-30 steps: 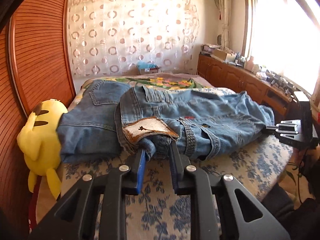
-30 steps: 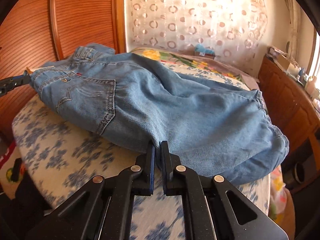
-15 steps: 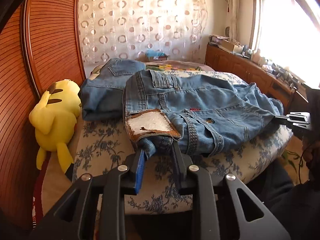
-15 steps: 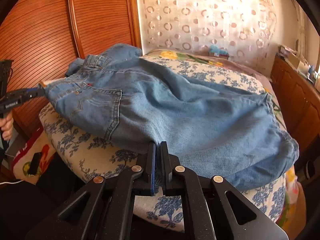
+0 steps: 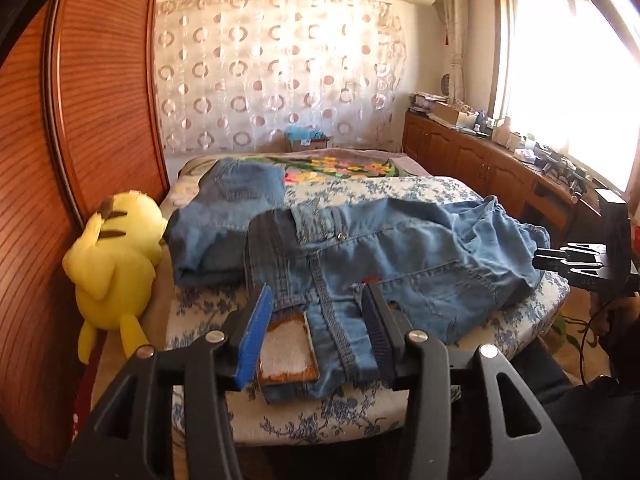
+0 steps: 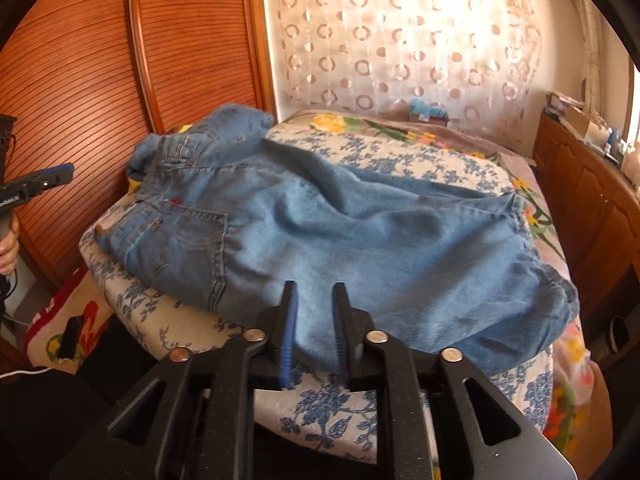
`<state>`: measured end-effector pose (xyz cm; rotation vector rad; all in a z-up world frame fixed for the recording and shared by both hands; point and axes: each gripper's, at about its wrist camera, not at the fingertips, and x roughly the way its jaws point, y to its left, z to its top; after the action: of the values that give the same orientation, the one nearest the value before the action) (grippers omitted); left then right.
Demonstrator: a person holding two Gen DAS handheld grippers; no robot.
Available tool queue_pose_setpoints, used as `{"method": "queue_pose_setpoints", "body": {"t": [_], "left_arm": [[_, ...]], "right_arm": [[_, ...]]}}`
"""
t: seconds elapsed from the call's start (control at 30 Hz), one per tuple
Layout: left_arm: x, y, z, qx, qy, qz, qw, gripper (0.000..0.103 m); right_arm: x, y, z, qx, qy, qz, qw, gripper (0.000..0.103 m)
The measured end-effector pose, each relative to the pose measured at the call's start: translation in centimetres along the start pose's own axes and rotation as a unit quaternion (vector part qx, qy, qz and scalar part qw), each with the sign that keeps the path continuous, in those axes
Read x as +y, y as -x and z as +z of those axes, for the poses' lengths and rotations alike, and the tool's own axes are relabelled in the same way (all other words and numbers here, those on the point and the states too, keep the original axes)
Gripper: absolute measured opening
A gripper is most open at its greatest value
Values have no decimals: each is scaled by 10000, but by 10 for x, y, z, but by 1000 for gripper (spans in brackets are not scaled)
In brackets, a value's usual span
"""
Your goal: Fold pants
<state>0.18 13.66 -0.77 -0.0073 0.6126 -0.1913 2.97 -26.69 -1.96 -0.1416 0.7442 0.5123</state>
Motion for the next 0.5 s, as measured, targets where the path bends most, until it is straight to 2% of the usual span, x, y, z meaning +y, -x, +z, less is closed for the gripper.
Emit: {"method": "queue_pose_setpoints", "body": {"t": [0.13, 0.27, 0.5], "left_arm": [[-7, -3, 10, -80, -70, -94, 9999, 50], [-17, -2, 17, -218, -174, -201, 9994, 65], [-33, -20, 27, -221, -323, -361, 9986, 66]], "right_arm": [[-10, 4, 3, -91, -106, -95, 9999, 28], [-20, 8, 3, -139, -146, -202, 9996, 31], [-37, 10, 7, -207, -263, -420, 9986, 40]]}}
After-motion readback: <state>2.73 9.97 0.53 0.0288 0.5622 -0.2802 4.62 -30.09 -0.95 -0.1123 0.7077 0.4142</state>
